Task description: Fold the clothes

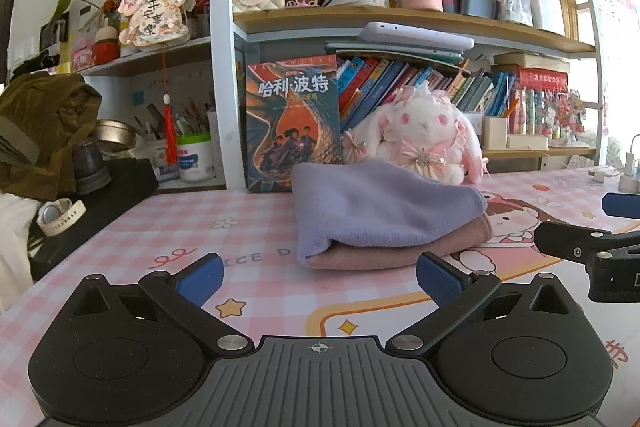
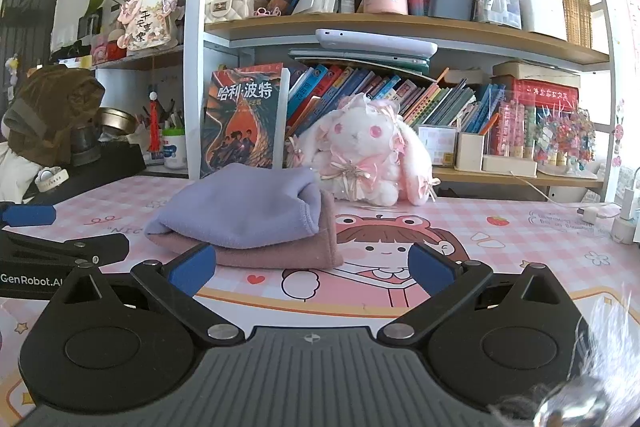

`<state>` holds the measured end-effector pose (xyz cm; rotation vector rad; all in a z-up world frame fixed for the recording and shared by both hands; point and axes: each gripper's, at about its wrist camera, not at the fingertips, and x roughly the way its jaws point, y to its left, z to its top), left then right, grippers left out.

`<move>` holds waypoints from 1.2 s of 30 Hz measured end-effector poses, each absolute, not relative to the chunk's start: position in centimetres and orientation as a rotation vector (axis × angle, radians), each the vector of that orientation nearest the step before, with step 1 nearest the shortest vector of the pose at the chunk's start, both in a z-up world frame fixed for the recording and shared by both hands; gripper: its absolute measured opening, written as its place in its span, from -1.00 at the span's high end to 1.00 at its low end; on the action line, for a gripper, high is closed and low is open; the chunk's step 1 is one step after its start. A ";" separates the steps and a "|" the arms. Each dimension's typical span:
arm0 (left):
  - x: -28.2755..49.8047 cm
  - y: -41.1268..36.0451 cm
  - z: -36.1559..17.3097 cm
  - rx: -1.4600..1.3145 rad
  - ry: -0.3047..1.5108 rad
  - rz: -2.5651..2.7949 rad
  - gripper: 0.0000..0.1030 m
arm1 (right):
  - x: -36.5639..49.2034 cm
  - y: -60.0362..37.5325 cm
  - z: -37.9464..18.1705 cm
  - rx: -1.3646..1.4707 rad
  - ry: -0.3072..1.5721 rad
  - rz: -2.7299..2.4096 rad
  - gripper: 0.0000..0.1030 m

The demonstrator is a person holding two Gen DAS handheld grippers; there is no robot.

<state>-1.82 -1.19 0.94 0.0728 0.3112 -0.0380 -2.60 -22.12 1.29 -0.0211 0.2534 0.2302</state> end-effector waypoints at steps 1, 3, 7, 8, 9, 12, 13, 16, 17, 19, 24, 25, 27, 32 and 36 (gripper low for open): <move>-1.8 -1.2 0.9 0.071 0.312 -0.037 -1.00 | -2.6 -22.1 1.3 -0.022 0.254 0.231 -1.00; -1.8 -1.1 0.9 0.067 0.314 -0.038 -1.00 | -2.6 -22.1 1.3 -0.024 0.255 0.233 -1.00; -1.7 -1.0 0.9 0.060 0.320 -0.041 -1.00 | -2.5 -22.1 1.3 -0.024 0.259 0.232 -1.00; -1.7 -0.9 0.9 0.059 0.320 -0.040 -1.00 | -2.5 -22.1 1.3 -0.023 0.260 0.232 -1.00; -1.7 -0.9 0.9 0.059 0.321 -0.039 -1.00 | -2.5 -22.1 1.3 -0.022 0.261 0.231 -1.00; -1.7 -0.9 0.9 0.061 0.318 -0.034 -1.00 | -2.5 -22.1 1.3 -0.020 0.263 0.230 -1.00; -1.7 -0.9 0.9 0.063 0.317 -0.033 -1.00 | -2.5 -22.1 1.2 -0.020 0.263 0.230 -1.00; -1.8 -1.0 0.9 0.069 0.315 -0.038 -1.00 | -2.5 -22.1 1.2 -0.022 0.263 0.230 -1.00; -1.7 -1.0 0.9 0.071 0.316 -0.041 -1.00 | -2.5 -22.1 1.3 -0.023 0.262 0.230 -1.00; -1.7 -1.1 0.9 0.075 0.315 -0.043 -1.00 | -2.5 -22.0 1.3 -0.026 0.262 0.230 -1.00; -1.8 -1.3 0.9 0.085 0.312 -0.041 -1.00 | -2.4 -22.0 1.3 -0.028 0.262 0.229 -1.00; -1.8 -1.3 0.9 0.087 0.310 -0.040 -1.00 | -2.4 -22.0 1.3 -0.028 0.262 0.229 -1.00; -1.9 -1.4 0.9 0.089 0.308 -0.037 -1.00 | -2.5 -22.0 1.3 -0.029 0.262 0.230 -1.00; -1.9 -1.4 0.9 0.089 0.309 -0.036 -1.00 | -2.5 -21.9 1.2 -0.032 0.260 0.230 -1.00; -1.8 -1.4 1.0 0.087 0.311 -0.035 -1.00 | -2.5 -21.9 1.2 -0.034 0.260 0.229 -1.00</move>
